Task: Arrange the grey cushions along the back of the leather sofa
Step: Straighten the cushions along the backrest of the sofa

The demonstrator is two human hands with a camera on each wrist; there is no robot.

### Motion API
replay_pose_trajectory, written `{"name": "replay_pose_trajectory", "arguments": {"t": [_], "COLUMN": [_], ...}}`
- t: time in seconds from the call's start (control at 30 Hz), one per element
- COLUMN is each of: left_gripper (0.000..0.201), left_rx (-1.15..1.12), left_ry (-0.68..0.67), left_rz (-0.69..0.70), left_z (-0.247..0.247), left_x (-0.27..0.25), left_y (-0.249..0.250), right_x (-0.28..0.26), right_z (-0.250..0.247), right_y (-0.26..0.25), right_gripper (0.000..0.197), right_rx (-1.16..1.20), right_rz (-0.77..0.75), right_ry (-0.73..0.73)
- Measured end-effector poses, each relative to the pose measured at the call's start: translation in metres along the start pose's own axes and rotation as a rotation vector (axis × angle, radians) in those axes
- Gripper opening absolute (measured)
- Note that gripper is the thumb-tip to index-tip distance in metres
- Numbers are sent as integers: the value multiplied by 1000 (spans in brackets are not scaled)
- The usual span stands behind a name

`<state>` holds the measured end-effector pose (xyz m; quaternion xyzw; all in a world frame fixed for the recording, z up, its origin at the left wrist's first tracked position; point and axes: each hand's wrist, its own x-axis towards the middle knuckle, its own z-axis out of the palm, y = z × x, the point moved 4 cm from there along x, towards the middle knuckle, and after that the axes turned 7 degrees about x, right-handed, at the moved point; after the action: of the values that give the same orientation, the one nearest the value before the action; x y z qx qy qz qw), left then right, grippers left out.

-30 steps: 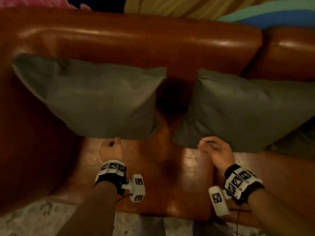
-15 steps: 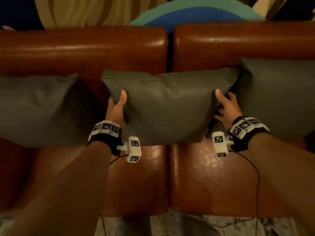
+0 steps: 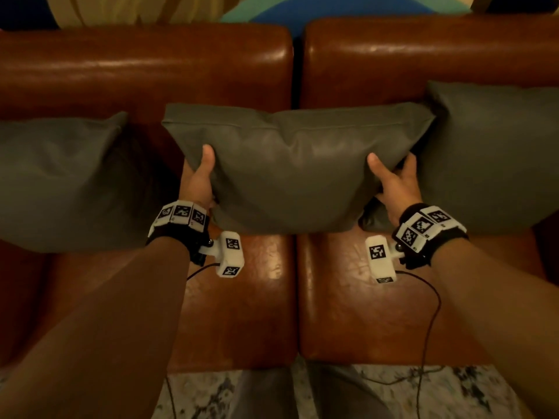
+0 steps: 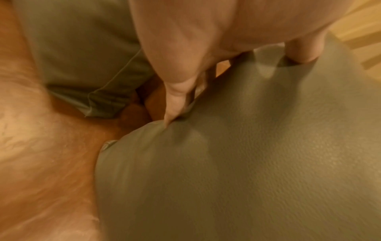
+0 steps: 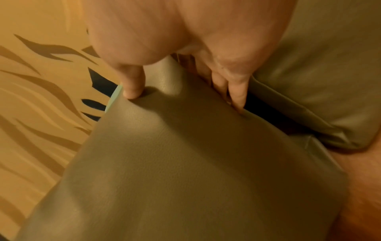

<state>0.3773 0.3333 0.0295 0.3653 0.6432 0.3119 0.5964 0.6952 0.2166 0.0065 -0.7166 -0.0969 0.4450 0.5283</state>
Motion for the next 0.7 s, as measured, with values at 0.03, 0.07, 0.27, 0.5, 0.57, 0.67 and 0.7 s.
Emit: {"name": "replay_pose_trajectory", "arguments": {"t": [0.03, 0.07, 0.27, 0.5, 0.57, 0.67, 0.7], "left_gripper": [58, 60, 66, 78, 76, 76, 76], "left_rx": [4, 14, 85, 87, 73, -28, -70], "left_ry": [10, 20, -12, -42, -34, -18, 26], "left_rz": [-19, -35, -73, -96, -64, -25, -16], "left_z": [-1, -1, -5, -4, -1, -3, -8], "left_x": [1, 2, 15, 21, 17, 13, 11], "left_y": [1, 3, 8, 1, 0, -10, -17], "right_x": [1, 2, 1, 7, 9, 9, 6], "right_z": [0, 1, 15, 14, 10, -2, -9], "right_y": [0, -1, -10, -7, -4, -6, -5], "right_gripper": [103, 104, 103, 103, 102, 85, 78], "right_rx": [-30, -47, -76, -73, -76, 52, 89], "right_rz": [1, -4, -4, 9, 17, 49, 59], "right_ry": [12, 25, 58, 56, 37, -37, -55]}}
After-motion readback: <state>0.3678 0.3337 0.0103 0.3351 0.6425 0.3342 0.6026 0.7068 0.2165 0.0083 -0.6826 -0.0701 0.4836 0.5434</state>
